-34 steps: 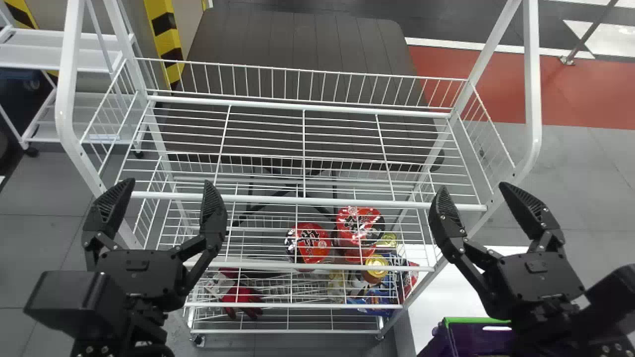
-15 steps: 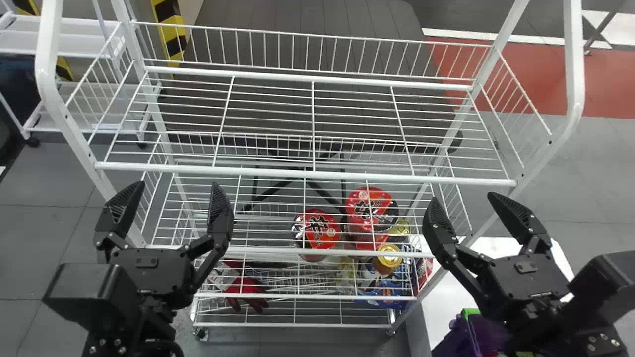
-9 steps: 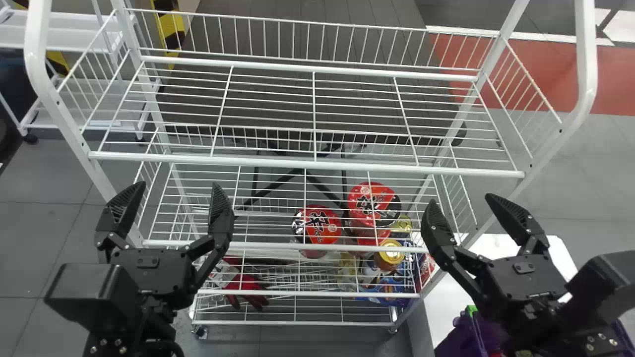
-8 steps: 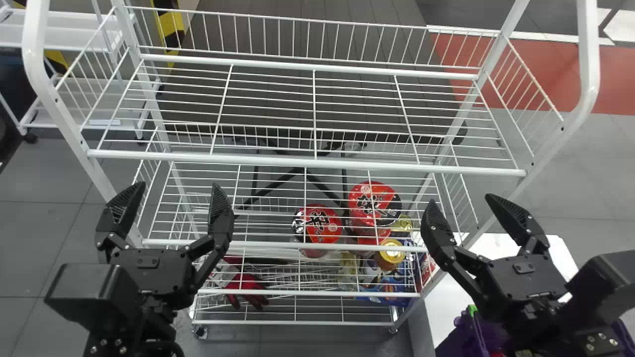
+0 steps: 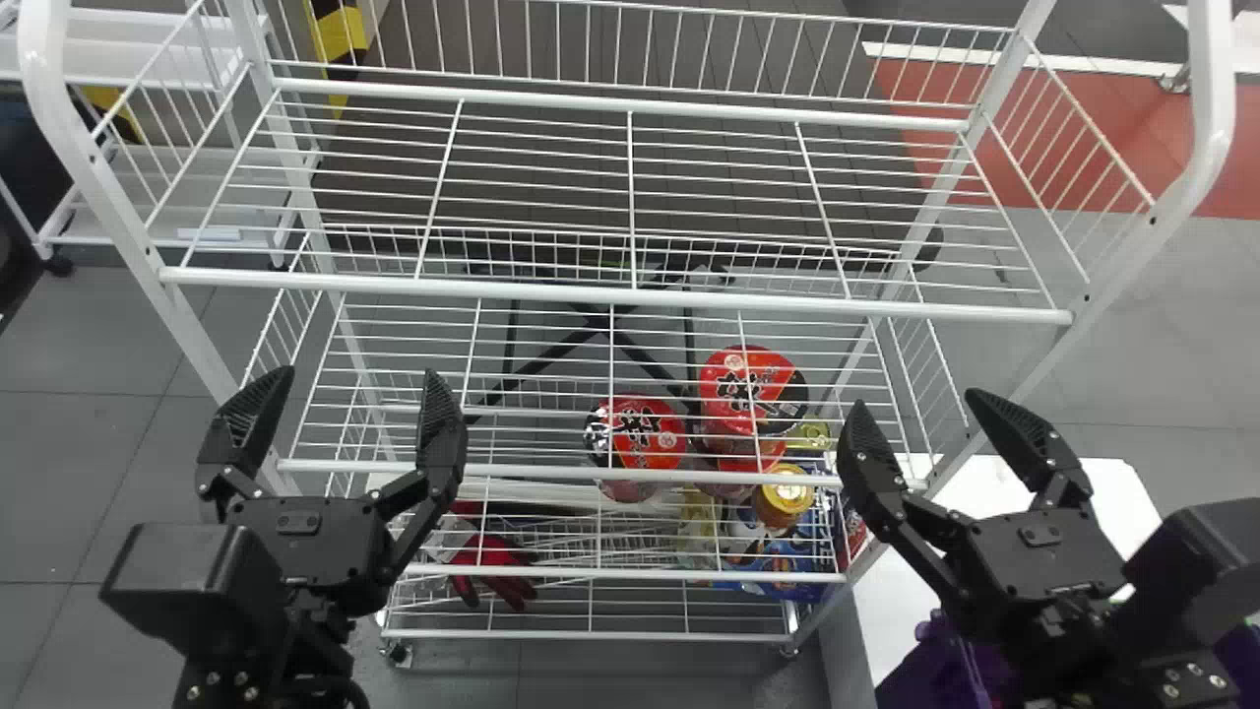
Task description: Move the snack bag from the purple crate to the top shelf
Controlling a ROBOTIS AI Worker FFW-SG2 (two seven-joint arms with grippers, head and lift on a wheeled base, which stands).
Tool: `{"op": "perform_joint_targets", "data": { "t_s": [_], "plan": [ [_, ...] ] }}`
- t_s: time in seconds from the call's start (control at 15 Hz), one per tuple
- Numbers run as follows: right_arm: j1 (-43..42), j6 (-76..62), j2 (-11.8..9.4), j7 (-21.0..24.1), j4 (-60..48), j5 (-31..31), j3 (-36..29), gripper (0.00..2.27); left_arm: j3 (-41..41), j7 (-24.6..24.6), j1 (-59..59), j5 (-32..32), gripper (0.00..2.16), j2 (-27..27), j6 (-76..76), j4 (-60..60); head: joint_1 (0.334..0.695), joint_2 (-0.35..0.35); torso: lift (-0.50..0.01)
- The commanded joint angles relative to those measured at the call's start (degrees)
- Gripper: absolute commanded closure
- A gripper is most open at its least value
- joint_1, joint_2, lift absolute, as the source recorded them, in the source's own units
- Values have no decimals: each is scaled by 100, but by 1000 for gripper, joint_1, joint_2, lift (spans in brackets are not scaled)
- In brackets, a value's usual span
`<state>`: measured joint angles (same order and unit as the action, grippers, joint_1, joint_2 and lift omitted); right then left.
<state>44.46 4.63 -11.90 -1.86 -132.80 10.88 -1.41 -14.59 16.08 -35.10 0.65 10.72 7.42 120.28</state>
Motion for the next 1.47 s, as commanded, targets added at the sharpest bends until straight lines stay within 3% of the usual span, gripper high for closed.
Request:
{"op": "perform_joint_targets", "data": {
  "t_s": [0.0, 1.4],
  "plan": [
    [-7, 96, 4, -8, 0, 10, 0, 164, 0, 0, 3, 5, 83, 0, 0, -5, 695, -89, -192],
    [63, 114, -58, -113, -61, -25, -26, 164, -62, 9, -15, 23, 83, -9, -18, 4, 695, -93, -277]
  ]
}}
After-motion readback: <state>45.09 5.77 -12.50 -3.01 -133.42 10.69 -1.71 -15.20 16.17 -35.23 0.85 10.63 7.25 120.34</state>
